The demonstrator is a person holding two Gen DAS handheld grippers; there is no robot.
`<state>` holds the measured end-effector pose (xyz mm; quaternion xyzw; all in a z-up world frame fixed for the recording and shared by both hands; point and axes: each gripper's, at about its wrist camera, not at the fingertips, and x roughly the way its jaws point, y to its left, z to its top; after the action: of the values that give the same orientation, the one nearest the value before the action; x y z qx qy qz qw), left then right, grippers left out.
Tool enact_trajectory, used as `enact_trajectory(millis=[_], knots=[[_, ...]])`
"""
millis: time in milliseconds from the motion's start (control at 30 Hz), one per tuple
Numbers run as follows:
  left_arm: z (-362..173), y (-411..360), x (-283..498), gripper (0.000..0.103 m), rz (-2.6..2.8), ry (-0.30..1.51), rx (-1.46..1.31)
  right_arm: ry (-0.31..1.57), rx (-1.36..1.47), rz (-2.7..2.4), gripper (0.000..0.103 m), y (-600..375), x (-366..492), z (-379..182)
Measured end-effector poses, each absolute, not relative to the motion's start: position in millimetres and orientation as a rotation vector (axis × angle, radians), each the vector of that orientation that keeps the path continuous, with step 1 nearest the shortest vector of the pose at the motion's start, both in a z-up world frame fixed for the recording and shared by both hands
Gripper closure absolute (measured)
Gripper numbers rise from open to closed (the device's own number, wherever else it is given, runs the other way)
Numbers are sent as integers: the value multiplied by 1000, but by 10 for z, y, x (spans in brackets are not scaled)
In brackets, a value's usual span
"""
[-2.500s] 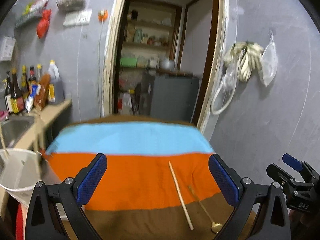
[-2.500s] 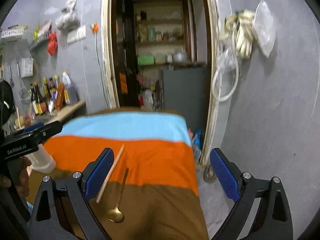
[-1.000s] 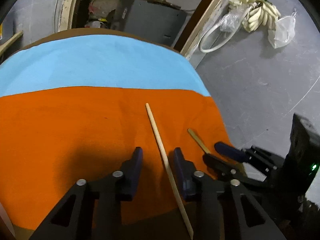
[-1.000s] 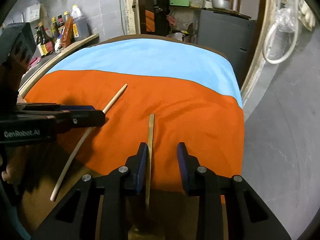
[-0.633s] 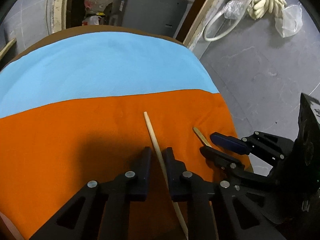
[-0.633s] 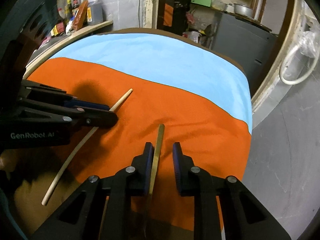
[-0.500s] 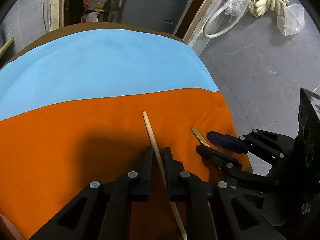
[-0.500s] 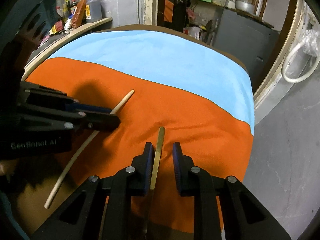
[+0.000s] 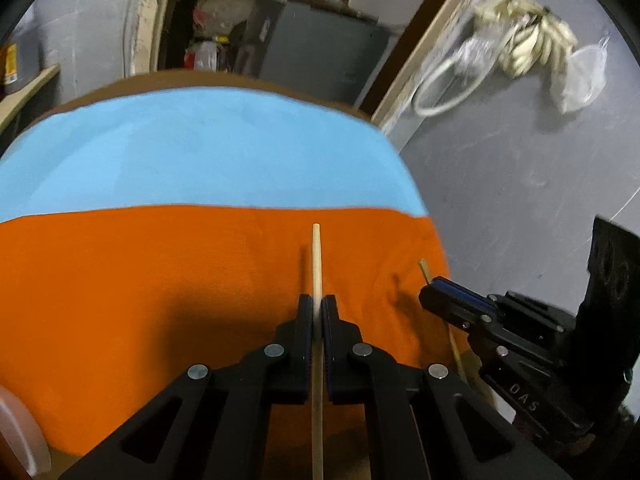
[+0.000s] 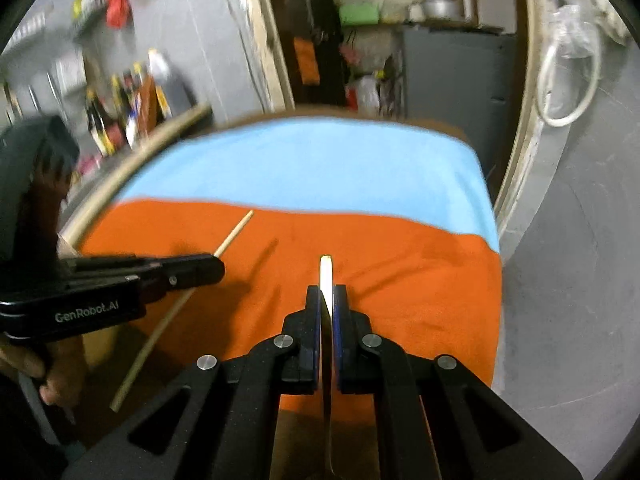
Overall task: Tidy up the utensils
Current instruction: 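Grasp the wooden chopstick with the left tool while the right tool grasps the gold spoon, then lift and carry the chopstick and gold spoon toward the white caddy with both tools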
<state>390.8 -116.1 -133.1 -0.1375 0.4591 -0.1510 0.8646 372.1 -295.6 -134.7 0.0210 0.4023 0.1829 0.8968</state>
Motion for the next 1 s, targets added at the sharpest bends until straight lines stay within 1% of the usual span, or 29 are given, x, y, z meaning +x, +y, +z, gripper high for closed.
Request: enact_trajectory(millis=[200, 333, 467, 500, 800, 1000], knots=[[-1010, -1045, 3486, 98, -341, 797, -317, 730, 72, 365, 98, -3016, 3383, -1210], [-865, -990, 3265, 98, -347, 735, -316, 687, 64, 349, 98, -2992, 3223, -1101], [-723, -895, 3103, 98, -353, 700, -334, 669, 56, 333, 99, -2949, 3037, -970], [-693, -867, 3074, 98, -356, 695, -341, 666, 44, 322, 101, -2926, 2983, -938], [-536, -535, 2739, 98, -367, 670, -428, 638, 53, 282, 102, -2836, 2594, -685], [-361, -336, 2547, 98, -361, 629, -438, 568, 65, 254, 101, -2734, 2315, -477]])
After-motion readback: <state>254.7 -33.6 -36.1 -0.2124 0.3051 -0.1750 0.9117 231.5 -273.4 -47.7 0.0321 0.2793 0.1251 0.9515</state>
